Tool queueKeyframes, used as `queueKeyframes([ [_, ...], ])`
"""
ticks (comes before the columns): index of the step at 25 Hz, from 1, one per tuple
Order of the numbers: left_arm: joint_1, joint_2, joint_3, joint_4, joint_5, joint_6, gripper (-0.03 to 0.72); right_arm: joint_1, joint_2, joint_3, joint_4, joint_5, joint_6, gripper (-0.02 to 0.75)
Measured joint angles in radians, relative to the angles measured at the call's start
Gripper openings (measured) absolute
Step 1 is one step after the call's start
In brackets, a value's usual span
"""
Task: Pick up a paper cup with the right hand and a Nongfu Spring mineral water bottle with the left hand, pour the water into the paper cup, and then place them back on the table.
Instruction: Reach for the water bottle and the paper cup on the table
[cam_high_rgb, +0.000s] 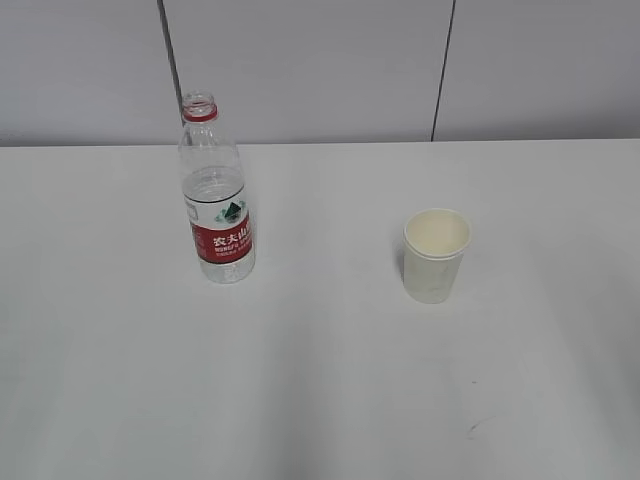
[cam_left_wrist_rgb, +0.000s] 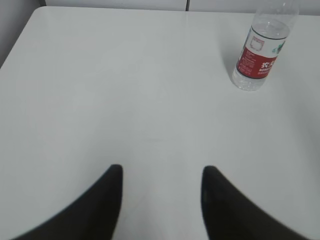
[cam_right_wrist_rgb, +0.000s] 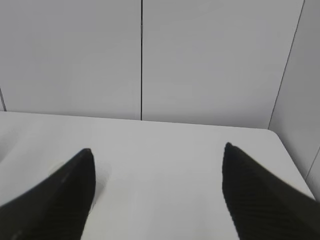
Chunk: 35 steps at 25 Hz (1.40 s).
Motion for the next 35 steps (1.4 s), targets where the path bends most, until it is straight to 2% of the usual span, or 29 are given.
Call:
queueKeyframes([
  [2, 0.000, 0.000, 0.000, 0.000, 0.000, 0.000, 0.547, 0.000, 0.011, 0.000, 0.000, -0.007, 0.000, 0.587],
  [3, 0.000, 0.000, 0.000, 0.000, 0.000, 0.000, 0.596, 0.000, 0.018, 0.000, 0.000, -0.012, 0.000, 0.587],
  [5, 0.000, 0.000, 0.000, 0.000, 0.000, 0.000, 0.635, 0.000, 0.027, 0.000, 0.000, -0.027, 0.000, 0.587],
  [10, 0.000, 0.000, -0.012, 0.000, -0.011, 0.016, 0.640, 0.000, 0.044, 0.000, 0.000, -0.048, -0.002, 0.587],
  [13, 0.000, 0.000, -0.024, 0.000, -0.087, 0.041, 0.631, 0.000, 0.061, 0.000, 0.000, -0.070, -0.002, 0.587],
  [17, 0.000, 0.000, 0.023, -0.001, -0.352, 0.057, 0.608, 0.000, 0.104, 0.000, 0.000, -0.129, -0.002, 0.587],
  [25, -0.005, 0.018, 0.249, -0.005, -0.851, 0.063, 0.585, 0.000, 0.238, 0.009, 0.000, -0.213, -0.004, 0.587],
  [35, -0.040, 0.241, 0.270, 0.001, -1.125, 0.063, 0.562, 0.000, 0.441, 0.072, 0.000, -0.470, -0.004, 0.587],
])
